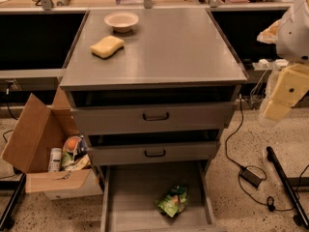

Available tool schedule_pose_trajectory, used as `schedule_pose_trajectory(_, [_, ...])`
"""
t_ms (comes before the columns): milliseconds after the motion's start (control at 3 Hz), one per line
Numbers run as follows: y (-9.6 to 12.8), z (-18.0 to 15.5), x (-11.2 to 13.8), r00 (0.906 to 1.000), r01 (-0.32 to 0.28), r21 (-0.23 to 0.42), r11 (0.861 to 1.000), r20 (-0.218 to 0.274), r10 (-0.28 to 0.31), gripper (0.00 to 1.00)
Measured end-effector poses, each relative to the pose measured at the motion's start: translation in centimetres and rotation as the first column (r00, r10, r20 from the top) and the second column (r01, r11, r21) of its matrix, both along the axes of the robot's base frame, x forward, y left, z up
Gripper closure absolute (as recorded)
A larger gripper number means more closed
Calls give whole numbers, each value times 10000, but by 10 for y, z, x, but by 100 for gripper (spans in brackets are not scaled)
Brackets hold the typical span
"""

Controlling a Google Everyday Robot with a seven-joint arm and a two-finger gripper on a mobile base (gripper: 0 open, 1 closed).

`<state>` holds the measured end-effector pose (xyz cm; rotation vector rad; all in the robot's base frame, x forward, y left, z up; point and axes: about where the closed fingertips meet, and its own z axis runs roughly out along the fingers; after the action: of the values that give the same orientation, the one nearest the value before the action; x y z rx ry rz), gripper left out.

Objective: Pick green rice chip bag from bottom drawer and place on counter

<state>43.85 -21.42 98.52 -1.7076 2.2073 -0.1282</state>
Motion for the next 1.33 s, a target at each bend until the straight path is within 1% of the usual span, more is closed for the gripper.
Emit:
schedule_pose_trajectory(333, [1, -2, 0, 10000, -45, 2, 10000, -26, 45, 0])
schedule_pose_trajectory(667, [21, -40, 5, 9962, -745, 43, 9972, -454, 746, 0])
schedule_pose_trajectory(1000, [48, -105, 2, 9781, -1706, 281, 9849, -1160, 1728, 0])
schedule_pose_trajectory(1333, [67, -193, -9, 9428, -2369, 488, 9703, -2297, 2417, 0])
